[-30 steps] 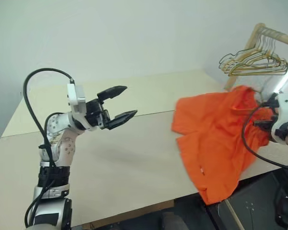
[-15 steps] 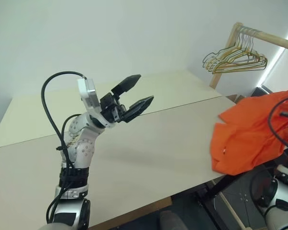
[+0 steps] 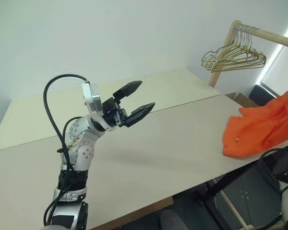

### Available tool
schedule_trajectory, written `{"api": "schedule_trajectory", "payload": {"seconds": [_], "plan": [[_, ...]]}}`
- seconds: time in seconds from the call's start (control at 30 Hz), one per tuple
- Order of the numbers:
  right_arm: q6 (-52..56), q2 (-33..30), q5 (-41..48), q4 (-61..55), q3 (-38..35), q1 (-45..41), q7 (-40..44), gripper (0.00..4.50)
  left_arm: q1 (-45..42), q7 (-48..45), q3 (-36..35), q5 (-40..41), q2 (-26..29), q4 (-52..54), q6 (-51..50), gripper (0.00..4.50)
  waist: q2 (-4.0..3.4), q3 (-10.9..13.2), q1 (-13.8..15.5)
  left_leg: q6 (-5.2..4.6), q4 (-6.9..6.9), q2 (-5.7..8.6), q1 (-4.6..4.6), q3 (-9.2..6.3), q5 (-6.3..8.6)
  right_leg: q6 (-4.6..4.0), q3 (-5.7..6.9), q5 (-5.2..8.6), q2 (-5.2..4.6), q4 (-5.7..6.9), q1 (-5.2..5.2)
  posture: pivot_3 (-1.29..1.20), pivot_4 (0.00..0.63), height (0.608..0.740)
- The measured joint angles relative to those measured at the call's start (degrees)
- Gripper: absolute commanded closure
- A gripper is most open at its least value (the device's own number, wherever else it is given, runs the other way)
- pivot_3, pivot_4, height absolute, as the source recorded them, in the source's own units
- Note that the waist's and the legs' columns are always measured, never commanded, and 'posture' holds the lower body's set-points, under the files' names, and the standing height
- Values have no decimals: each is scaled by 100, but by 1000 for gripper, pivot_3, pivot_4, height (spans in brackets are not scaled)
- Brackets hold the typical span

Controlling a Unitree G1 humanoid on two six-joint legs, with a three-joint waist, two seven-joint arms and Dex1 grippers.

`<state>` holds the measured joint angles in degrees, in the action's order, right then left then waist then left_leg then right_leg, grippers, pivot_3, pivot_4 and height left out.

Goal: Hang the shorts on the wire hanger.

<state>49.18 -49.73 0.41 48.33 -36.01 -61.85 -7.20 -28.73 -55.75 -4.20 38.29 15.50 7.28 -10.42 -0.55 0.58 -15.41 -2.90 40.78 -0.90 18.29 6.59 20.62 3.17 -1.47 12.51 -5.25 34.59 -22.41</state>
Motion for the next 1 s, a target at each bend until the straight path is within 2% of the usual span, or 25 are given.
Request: {"api": "schedule_trajectory", "payload": {"seconds": [0.17,0.33,0.57,1.0], "plan": [[-843,-390,237,1419,67,-451,29,4500,1,3,28,-7,19,1,21,19,-12,6,4,-16,-9,2,4,3,10,18,-11,-7,-4,-48,13,-229,0,740],[-1405,-597,505,2155,41,-605,-35,4500,39,16,41,-6,24,54,22,19,-13,8,19,-27,-9,11,11,4,17,44,-58,3,-1,-60,14,-217,0,740],[-1759,-719,933,2631,-70,-646,-59,4500,64,39,56,-8,30,79,22,19,-13,13,40,-27,-10,13,9,6,18,49,-70,6,0,-58,16,-213,0,740],[-1875,-800,1554,2801,-319,-557,-39,4500,102,60,68,-47,69,89,22,19,-12,15,56,-28,-10,12,10,8,19,50,-75,5,1,-59,16,-194,0,740]]}}
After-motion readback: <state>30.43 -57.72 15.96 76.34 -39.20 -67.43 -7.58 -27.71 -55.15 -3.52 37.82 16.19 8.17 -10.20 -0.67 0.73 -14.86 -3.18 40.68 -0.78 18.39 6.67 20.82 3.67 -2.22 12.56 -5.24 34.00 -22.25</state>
